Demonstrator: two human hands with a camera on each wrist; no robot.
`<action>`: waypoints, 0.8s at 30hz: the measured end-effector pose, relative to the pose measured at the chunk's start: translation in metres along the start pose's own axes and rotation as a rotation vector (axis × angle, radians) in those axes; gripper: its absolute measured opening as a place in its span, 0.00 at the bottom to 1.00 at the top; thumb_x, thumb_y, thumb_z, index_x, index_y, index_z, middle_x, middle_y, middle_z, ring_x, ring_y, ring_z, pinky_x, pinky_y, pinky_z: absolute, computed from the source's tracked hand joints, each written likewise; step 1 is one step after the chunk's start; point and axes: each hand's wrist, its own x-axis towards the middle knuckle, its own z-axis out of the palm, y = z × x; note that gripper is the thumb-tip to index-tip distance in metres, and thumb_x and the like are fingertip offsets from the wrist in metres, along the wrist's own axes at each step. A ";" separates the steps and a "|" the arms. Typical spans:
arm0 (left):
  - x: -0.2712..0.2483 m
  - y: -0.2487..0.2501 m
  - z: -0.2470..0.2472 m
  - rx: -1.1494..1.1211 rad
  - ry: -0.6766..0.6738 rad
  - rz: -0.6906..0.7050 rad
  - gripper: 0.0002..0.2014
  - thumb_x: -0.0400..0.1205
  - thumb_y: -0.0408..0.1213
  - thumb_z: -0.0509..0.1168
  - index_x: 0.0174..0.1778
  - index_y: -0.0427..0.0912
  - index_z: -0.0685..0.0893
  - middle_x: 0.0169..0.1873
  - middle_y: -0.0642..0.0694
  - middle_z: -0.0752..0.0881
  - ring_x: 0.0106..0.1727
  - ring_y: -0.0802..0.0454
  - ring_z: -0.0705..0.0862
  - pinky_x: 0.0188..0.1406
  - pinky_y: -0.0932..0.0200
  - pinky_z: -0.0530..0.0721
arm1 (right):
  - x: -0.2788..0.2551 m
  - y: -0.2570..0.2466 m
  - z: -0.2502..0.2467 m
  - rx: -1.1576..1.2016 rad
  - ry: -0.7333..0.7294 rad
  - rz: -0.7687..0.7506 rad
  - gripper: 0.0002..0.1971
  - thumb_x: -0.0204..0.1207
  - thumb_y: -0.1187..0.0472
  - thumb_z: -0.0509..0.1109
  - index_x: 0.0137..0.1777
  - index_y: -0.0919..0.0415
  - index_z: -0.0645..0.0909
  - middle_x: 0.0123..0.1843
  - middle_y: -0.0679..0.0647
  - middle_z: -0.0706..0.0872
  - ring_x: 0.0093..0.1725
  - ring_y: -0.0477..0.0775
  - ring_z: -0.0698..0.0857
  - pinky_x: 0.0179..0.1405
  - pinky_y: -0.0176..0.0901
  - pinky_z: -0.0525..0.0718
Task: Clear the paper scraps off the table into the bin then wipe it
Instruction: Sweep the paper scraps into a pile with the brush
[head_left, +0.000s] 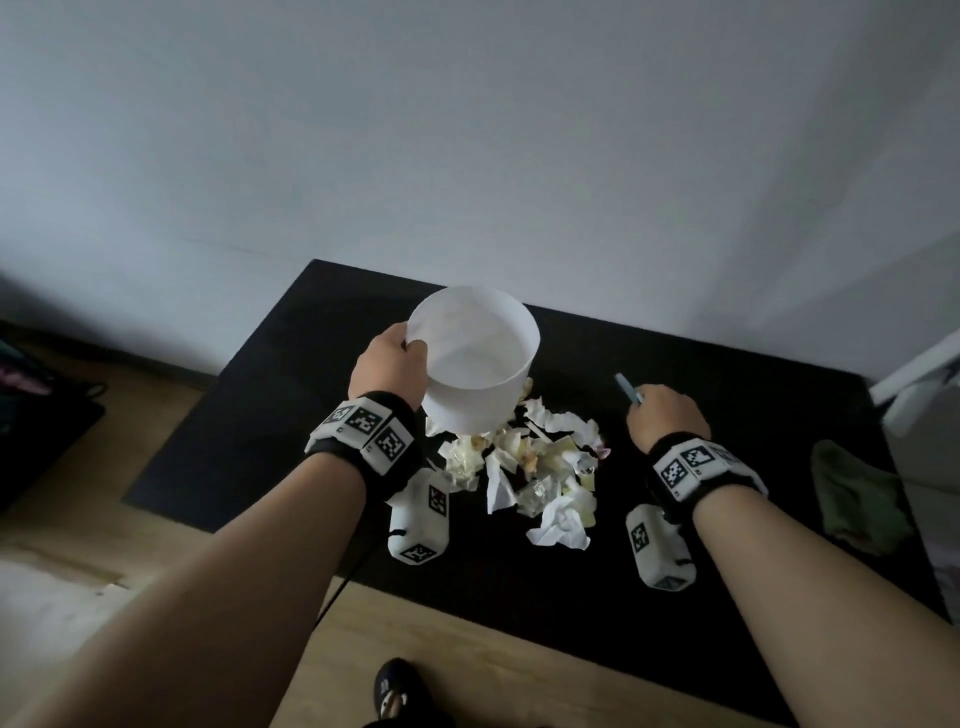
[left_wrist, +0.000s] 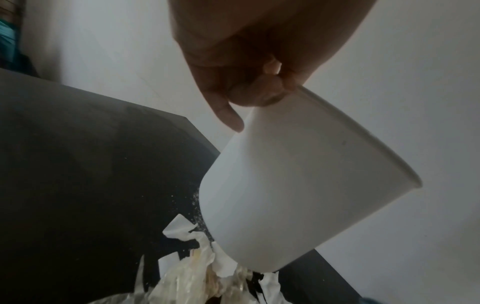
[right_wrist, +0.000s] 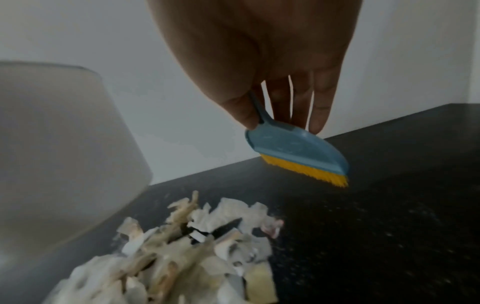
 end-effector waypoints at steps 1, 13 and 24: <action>-0.006 -0.001 0.000 0.003 0.018 -0.014 0.10 0.78 0.36 0.53 0.40 0.47 0.80 0.28 0.48 0.79 0.33 0.44 0.80 0.33 0.56 0.76 | 0.002 0.005 0.001 0.008 -0.025 0.007 0.17 0.82 0.62 0.57 0.65 0.61 0.82 0.60 0.62 0.85 0.62 0.65 0.83 0.50 0.49 0.80; -0.025 -0.014 -0.006 0.000 0.196 -0.177 0.11 0.75 0.35 0.54 0.27 0.42 0.73 0.24 0.44 0.78 0.28 0.45 0.77 0.31 0.57 0.70 | 0.003 -0.042 0.006 0.096 -0.136 -0.239 0.14 0.83 0.60 0.58 0.59 0.60 0.84 0.54 0.61 0.87 0.56 0.64 0.86 0.45 0.46 0.77; -0.015 -0.034 -0.024 -0.029 0.302 -0.245 0.11 0.75 0.36 0.55 0.31 0.38 0.78 0.27 0.43 0.76 0.32 0.45 0.75 0.33 0.55 0.71 | 0.034 -0.062 0.014 0.140 -0.276 -0.341 0.17 0.84 0.59 0.59 0.70 0.47 0.80 0.62 0.55 0.87 0.62 0.59 0.85 0.60 0.46 0.81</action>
